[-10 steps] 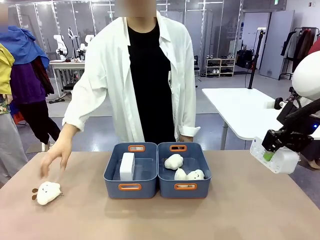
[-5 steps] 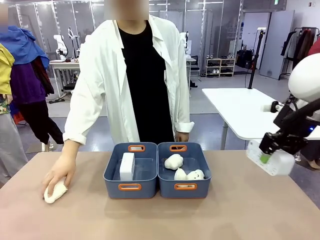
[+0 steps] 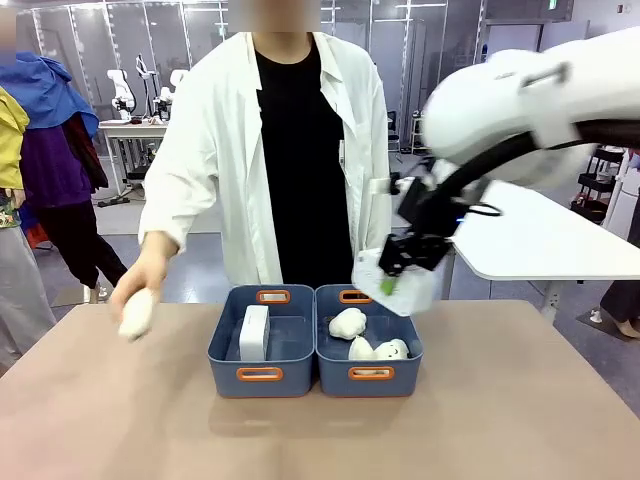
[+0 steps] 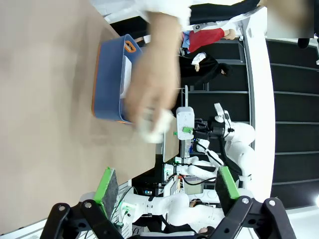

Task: Sort the digital clocks into the basket.
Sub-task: Pick up the Digital clock from the table and place it into the empty Plastic storage basket.

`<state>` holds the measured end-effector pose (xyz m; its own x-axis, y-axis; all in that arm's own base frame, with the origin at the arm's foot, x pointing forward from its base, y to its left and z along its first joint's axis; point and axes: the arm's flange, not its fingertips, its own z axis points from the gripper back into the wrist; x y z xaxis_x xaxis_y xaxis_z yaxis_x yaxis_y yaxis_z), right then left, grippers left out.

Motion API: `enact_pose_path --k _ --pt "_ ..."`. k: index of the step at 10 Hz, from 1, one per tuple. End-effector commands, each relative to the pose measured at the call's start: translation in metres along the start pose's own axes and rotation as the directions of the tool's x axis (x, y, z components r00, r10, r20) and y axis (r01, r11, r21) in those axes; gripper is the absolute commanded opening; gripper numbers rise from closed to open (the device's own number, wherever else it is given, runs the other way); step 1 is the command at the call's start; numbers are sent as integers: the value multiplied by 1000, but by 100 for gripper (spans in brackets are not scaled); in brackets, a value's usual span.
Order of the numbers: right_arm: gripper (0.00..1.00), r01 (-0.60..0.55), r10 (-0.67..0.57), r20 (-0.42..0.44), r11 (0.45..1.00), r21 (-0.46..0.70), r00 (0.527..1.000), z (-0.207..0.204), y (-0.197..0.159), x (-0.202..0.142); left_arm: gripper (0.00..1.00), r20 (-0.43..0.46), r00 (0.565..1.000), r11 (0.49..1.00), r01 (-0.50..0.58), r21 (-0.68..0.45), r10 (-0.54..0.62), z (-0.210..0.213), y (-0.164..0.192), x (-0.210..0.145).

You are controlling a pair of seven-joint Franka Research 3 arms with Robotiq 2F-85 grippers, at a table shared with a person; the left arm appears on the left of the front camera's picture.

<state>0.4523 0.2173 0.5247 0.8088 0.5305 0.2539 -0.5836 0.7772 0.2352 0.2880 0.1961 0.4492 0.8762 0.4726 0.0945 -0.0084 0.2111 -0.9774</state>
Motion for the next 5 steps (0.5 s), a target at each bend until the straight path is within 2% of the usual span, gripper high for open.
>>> enact_pose_path --k 1,2,3,4,5 --pt "51 3 -4 -17 998 -65 1000 -18 3 45 100 -9 1000 1000 -1 -6 1 3 -3 -3" --pt "51 0 -2 -17 993 -114 1000 -18 5 42 100 -9 1000 1000 -1 -6 1 3 -3 -3" --pt "51 74 -69 55 992 -100 996 21 -26 -10 100 -9 1000 1000 -1 -6 1 3 -3 -3" --pt "51 249 -236 214 968 -39 948 83 -85 -115 100 -9 1000 1000 -1 -6 1 3 -3 -3" --pt "51 385 -395 308 918 97 865 117 -126 -234 100 -9 1000 1000 -1 -6 1 3 -3 -3"
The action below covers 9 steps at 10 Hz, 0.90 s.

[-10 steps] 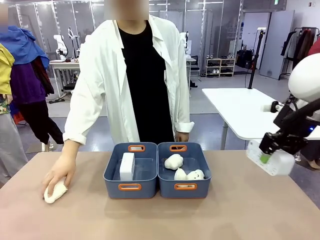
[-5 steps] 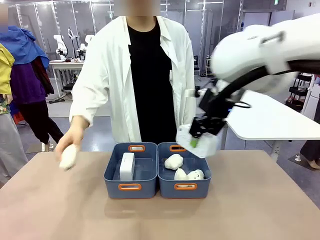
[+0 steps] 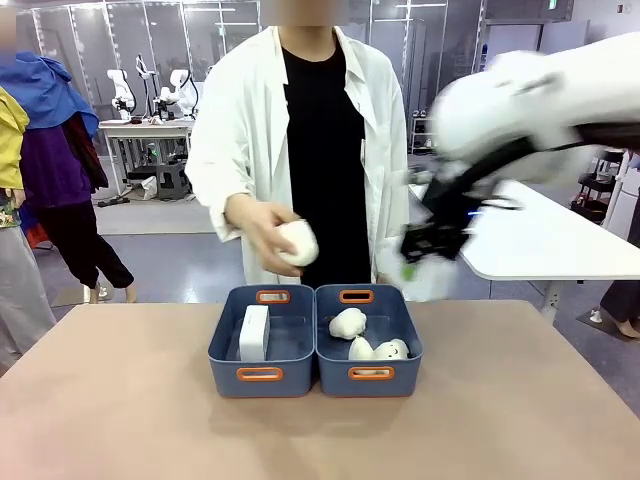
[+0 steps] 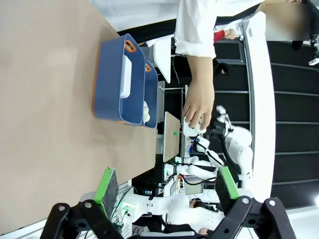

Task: Sort the digital clocks into the basket.
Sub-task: Pick up the Digital clock from the table and place it into the empty Plastic storage basket.

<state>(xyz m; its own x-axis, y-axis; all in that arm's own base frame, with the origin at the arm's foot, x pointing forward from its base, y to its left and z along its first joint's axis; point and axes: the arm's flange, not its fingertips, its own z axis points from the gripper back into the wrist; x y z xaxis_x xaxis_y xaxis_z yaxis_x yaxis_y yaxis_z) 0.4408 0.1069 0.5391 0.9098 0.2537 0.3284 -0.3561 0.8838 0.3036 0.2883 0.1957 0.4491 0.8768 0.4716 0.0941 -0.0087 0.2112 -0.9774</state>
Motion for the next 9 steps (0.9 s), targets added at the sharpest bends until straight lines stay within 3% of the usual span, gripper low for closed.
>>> enact_pose_path --k 1,2,4,9 --pt "51 232 -264 230 960 157 937 111 -130 -194 100 -8 1000 1000 -1 -7 1 4 -3 -3" --pt "51 291 -337 261 936 198 905 122 -157 -221 100 -8 1000 1000 -1 -7 1 4 -3 -3" --pt "51 289 -357 254 919 269 899 118 -180 -240 100 -8 1000 1000 -1 -7 1 4 -3 -3" --pt "51 218 -290 222 929 299 931 117 -183 -206 100 -8 1000 1000 -1 -7 1 4 -3 -3"
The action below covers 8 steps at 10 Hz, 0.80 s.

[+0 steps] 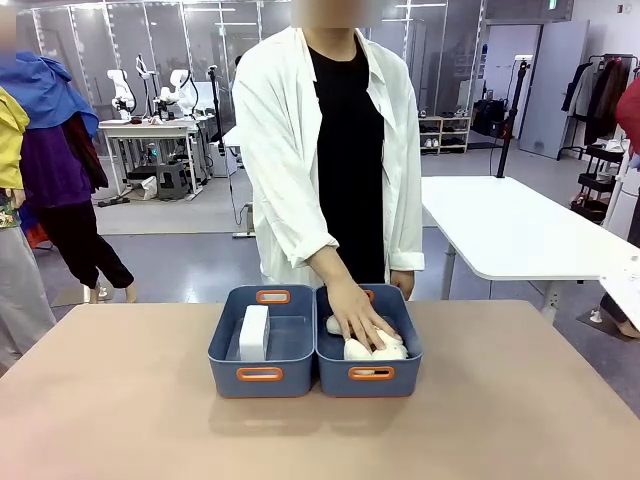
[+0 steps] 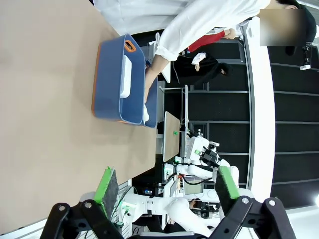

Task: Sort the digital clocks into the basket.
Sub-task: Pick up the Digital clock from the table and place it into the empty Plastic storage basket.

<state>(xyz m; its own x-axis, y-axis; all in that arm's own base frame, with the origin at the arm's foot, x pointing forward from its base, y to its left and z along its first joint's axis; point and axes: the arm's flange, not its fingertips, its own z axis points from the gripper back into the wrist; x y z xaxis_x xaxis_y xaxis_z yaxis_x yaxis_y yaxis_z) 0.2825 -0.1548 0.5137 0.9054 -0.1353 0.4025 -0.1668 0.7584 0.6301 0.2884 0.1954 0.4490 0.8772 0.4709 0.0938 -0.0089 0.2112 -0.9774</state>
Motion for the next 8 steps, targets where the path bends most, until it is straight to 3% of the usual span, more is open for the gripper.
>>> enact_pose_path --k 1,4,8 --pt "51 -47 48 -31 999 7 998 -10 9 20 100 -7 1000 1000 -1 -7 1 4 -3 -3" --pt "51 -213 212 -139 977 4 967 -45 62 44 100 -7 1000 1000 -1 -7 1 4 -3 -3" --pt "51 -310 301 -239 951 1 923 -72 108 69 100 -7 1000 1000 -1 -7 1 4 -3 -3"
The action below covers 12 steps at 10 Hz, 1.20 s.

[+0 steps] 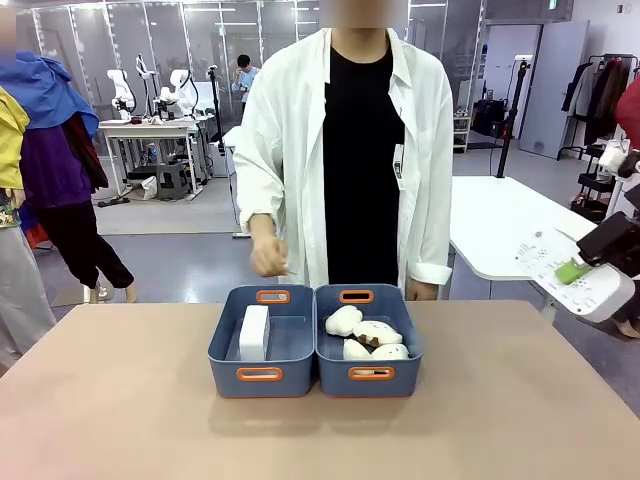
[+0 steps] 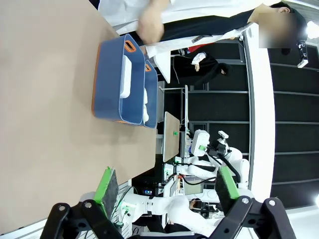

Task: Sort the digital clocks into the basket.
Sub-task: Pick up the Digital clock from the table and place it into the empty Plastic storage basket.

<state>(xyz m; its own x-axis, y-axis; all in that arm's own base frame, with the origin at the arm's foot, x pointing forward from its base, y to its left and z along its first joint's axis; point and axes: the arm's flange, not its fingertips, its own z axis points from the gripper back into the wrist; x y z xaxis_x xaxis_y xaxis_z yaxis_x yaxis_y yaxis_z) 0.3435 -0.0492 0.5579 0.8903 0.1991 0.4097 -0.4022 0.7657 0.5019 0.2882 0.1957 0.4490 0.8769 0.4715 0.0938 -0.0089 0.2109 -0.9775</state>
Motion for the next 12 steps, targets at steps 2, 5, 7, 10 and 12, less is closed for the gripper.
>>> enact_pose_path --k 2,5,7,10,12 --pt "51 -122 112 -105 989 -88 988 -39 47 54 100 -8 1000 1000 -1 -6 1 4 -3 -3" --pt "51 -327 281 -261 933 -153 924 -126 145 130 100 -8 1000 1000 -1 -6 1 4 -3 -3" --pt "51 -381 304 -306 894 -235 902 -216 218 170 100 -8 1000 1000 -1 -6 1 4 -3 -3" --pt "51 -234 110 -318 894 -382 942 -302 251 196 100 -8 1000 1000 -1 -6 1 4 -3 -3" --pt "51 -119 -4 -262 886 -449 965 -345 261 207 100 -8 1000 1000 -1 -6 1 4 -3 -3"
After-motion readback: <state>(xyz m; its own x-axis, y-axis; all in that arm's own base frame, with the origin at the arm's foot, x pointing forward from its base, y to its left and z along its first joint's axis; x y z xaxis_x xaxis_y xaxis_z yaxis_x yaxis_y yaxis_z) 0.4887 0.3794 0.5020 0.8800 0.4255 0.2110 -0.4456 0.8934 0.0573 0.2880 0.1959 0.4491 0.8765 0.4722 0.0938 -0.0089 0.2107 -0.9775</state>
